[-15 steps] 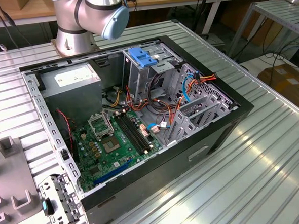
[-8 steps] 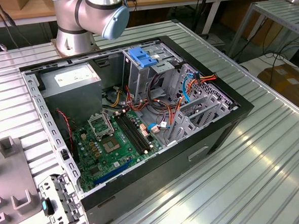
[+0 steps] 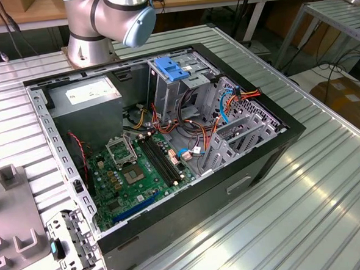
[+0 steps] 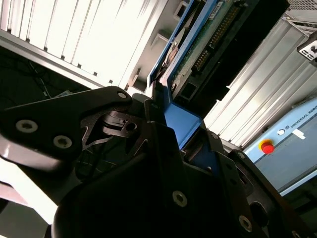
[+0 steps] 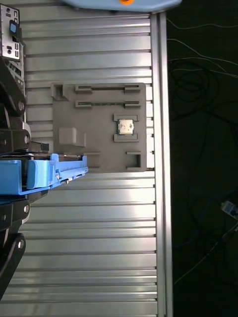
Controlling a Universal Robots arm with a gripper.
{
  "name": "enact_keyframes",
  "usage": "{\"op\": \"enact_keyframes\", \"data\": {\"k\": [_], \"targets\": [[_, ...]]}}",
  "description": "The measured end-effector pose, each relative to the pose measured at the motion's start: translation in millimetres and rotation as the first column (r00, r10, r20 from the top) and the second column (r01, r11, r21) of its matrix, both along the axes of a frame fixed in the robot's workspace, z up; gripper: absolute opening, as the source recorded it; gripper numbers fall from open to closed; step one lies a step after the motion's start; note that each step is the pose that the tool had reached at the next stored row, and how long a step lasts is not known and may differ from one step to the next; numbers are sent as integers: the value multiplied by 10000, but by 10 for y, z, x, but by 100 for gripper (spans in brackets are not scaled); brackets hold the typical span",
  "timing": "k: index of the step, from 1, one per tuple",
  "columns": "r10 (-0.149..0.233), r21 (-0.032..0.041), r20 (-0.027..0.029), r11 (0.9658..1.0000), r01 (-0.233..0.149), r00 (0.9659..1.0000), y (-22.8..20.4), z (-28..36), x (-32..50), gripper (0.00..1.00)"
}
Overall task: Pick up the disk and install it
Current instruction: 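Pick up the disk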
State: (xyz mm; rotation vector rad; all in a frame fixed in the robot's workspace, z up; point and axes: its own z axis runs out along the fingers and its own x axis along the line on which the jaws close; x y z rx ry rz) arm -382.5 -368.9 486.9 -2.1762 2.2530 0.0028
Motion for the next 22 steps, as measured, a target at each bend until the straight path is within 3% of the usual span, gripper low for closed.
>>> {"op": "enact_keyframes", "data": {"k": [22], "targets": [[0,0,-1,10000,0,10000,0,0,328,37]]}}
